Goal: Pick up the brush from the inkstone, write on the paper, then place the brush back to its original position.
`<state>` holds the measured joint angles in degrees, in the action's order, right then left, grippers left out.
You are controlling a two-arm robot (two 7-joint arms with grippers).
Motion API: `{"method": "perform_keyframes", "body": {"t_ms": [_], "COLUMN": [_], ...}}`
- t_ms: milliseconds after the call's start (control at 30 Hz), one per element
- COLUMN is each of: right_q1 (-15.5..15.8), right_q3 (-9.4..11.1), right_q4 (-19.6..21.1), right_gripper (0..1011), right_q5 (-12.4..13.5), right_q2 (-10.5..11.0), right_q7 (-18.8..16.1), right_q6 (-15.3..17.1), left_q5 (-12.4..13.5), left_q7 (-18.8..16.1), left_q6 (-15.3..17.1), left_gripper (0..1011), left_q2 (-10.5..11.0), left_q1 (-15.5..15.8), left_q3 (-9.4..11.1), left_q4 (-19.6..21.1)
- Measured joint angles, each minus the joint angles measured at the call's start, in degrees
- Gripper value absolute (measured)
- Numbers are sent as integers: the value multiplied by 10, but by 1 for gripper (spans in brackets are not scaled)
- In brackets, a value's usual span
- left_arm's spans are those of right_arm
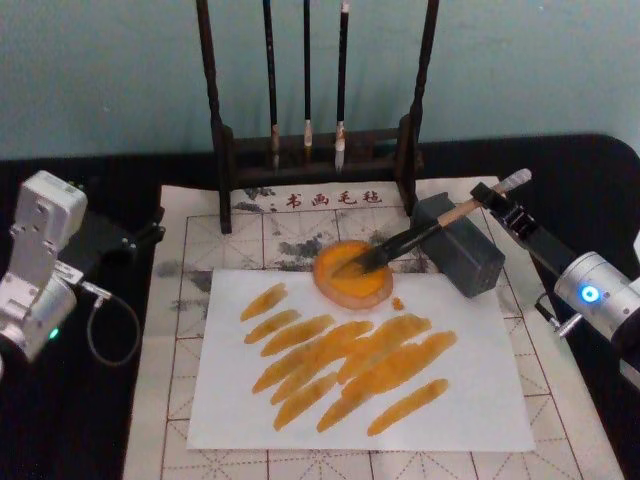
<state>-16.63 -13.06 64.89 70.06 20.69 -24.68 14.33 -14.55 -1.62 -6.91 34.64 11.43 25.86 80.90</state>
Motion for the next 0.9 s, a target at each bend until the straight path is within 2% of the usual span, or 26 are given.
{"method": "perform_keyframes", "body": {"t_ms": [300,567,900], "right_q1": [0,0,5], "right_q3": [-1,0,2], "right_q4": [0,5,20], "right_gripper": [195,194,194], "right_q5": [1,44,80], "right_q2": [1,11,23], "right_q7": [0,-3,-5], "right_q6": [0,23,35], "left_q5": [0,0,0], "left_q7": [0,0,0], "left_q6": [0,0,0], "left_gripper": [1001,1001,1001], "left_q2": [0,0,0], "left_q1": [0,0,0], "left_q3": [0,0,0], "left_q4": [0,0,0]}}
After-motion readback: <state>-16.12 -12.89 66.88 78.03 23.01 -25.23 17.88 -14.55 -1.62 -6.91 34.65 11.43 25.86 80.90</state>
